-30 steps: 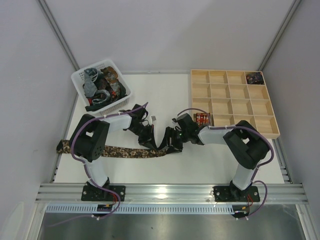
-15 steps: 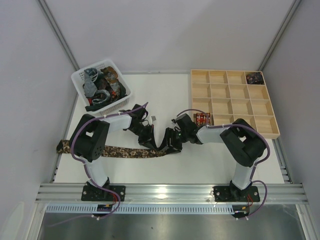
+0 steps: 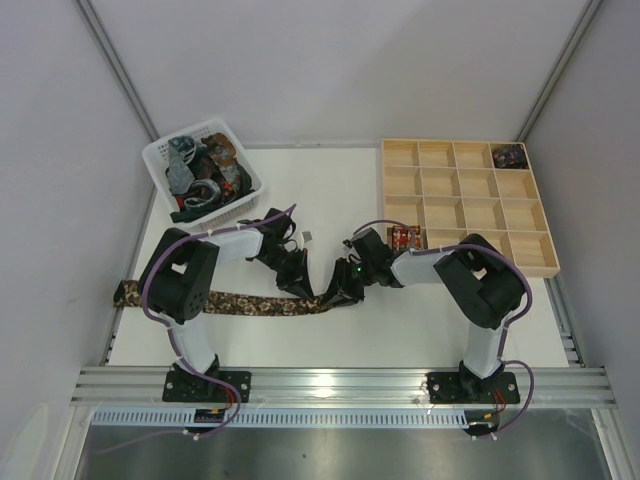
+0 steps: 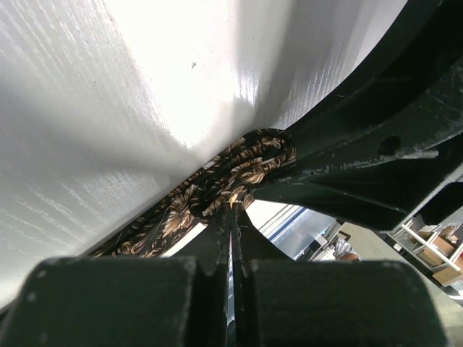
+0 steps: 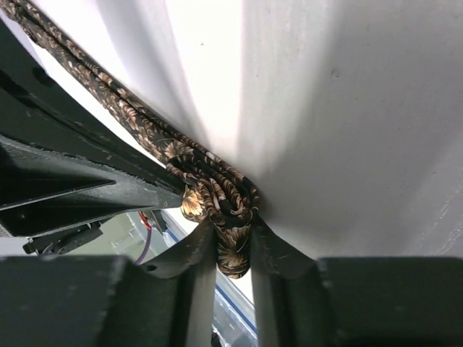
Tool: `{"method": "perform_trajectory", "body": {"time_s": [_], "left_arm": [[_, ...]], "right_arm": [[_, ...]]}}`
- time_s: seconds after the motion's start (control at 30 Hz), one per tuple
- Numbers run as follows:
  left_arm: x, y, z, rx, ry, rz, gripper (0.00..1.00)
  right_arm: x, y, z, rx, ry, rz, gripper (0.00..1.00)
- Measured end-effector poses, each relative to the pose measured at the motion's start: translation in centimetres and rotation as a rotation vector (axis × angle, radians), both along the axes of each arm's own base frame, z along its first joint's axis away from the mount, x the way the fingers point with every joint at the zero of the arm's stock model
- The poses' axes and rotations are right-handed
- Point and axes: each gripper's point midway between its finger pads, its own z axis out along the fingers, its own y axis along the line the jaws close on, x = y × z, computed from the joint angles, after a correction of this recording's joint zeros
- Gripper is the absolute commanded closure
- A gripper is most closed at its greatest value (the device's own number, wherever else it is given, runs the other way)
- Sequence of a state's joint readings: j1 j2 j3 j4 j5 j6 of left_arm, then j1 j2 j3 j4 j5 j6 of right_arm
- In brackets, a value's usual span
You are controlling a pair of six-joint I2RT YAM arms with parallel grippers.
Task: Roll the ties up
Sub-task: Roll the tie
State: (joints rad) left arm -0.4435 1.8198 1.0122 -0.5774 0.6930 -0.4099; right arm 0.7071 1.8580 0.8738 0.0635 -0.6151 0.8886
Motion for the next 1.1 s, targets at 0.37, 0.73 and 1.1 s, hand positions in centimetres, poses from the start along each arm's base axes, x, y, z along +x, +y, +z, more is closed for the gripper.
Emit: {"method": "perform_trajectory", "body": {"time_s": [0.37, 0.73, 1.1], "left_arm": [[0.2, -0.4, 0.1, -0.037, -0.014, 0.004, 0.98], [-0.2, -1.2, 1.4, -0.088, -0.032, 0.024, 0.98], [-3.7, -5.5, 2.0, -0.134, -0.009, -0.086, 0.98]], "right_arm": [[-0.1, -0.3, -0.2, -0.013, 0.002, -0.012, 1.00], [-2.1, -4.8, -0.3, -0.101, 0.014, -0.100, 1.00], [-2.4, -7.0, 0.6, -0.129, -0.028, -0.161, 1.00]]}}
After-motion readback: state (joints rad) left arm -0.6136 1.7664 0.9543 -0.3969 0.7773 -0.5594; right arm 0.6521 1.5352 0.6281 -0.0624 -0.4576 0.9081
